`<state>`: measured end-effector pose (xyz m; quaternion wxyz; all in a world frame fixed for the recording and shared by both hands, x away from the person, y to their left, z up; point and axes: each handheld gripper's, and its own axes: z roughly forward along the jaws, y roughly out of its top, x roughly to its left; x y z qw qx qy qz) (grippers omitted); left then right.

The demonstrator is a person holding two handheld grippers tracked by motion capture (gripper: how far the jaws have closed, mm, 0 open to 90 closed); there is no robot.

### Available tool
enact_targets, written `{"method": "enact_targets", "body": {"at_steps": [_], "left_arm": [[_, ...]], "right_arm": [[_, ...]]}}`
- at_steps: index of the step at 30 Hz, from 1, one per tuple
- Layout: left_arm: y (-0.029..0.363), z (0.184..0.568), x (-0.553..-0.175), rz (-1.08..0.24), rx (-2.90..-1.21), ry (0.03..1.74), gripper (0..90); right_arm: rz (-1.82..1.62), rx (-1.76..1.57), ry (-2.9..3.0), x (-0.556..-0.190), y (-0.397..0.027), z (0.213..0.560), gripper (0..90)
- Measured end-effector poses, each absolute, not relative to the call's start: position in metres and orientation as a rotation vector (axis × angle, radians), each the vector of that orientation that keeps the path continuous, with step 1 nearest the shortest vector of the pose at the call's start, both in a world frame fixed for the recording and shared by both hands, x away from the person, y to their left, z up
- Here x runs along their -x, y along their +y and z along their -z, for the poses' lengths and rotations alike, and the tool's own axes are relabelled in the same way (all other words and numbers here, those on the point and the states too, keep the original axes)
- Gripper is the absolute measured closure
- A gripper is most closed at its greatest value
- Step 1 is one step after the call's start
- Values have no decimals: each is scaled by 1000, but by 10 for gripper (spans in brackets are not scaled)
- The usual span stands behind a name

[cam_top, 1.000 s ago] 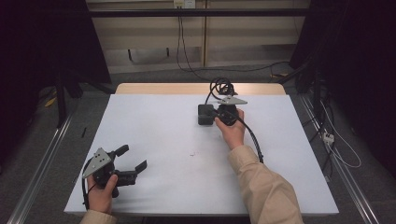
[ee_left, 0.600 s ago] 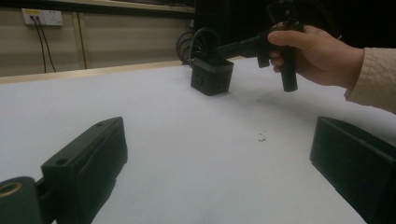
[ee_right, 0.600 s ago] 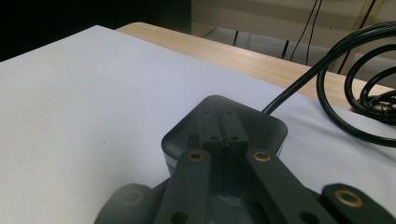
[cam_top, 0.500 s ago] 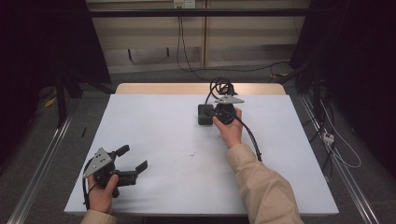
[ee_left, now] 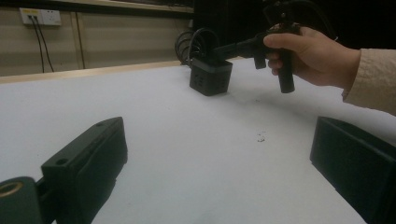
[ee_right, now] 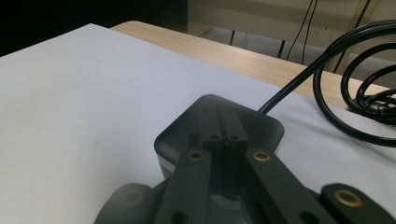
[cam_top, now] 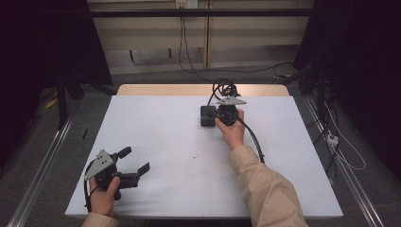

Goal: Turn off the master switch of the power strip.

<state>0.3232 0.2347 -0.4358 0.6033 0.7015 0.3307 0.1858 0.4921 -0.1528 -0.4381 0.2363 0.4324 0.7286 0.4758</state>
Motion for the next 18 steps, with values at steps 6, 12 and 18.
{"method": "enact_targets", "body": {"at_steps": [6, 12, 18], "left_arm": [[235, 436, -323, -430, -1624, 770, 37], [234, 436, -323, -430, -1629, 765, 37], [235, 436, -323, -434, -1628, 769, 37]], "right_arm": [[-1317, -1186, 1995, -492, -153, 439, 900], [-1329, -1197, 1986, -492, -154, 440, 900], [-1325, -1199, 1981, -491, -153, 440, 900]]}}
